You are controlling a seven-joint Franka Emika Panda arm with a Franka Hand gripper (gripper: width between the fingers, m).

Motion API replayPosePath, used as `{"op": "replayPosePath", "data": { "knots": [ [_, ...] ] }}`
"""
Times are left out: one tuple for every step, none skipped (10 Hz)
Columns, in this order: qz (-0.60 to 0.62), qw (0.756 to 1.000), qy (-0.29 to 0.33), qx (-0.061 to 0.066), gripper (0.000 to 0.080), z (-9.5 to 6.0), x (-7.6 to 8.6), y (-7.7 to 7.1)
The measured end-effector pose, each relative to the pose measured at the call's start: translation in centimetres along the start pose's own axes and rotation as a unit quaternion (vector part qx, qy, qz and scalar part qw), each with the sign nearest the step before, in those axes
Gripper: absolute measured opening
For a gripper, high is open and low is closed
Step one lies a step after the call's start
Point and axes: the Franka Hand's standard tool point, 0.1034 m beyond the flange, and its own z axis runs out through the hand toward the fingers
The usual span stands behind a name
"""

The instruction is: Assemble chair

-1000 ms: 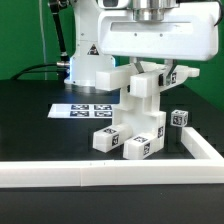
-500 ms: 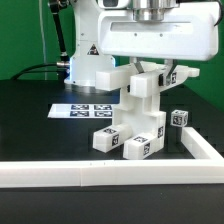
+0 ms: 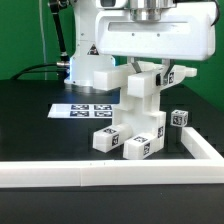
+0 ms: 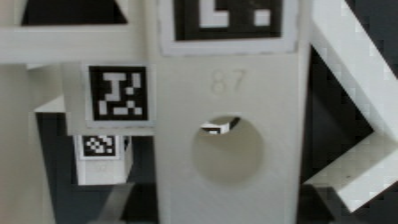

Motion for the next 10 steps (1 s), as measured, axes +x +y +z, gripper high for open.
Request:
{"op": "replayPosePath", "data": {
  "knots": [
    [0.0,1.0,0.0,0.0,0.029,0.0,-0.01,-0.01],
    [0.0,1.0,0.0,0.0,0.029,0.01,-0.01,-0.02],
    [0.0,1.0,0.0,0.0,0.029,0.01,-0.01,-0.02],
    [-0.001,1.0,0.0,0.0,0.029,0.01,-0.01,0.0],
    [-0.004,1.0,0.0,0.0,0.029,0.05,0.07,0.17],
    [-0.004,1.0,0.0,0.0,0.029,0.04,0.02,0.18],
    [-0.006,1.0,-0.001,0.0,0.029,0.09,-0.14,0.09],
    [-0.007,1.0,-0.001,-0.001,0.029,0.14,-0.31,0.0],
    [-0.009,1.0,-0.001,-0.001,0.029,0.19,-0.45,-0.09],
    [-0.009,1.0,-0.002,-0.002,0.029,0.28,-0.45,-0.04]
  ]
}}
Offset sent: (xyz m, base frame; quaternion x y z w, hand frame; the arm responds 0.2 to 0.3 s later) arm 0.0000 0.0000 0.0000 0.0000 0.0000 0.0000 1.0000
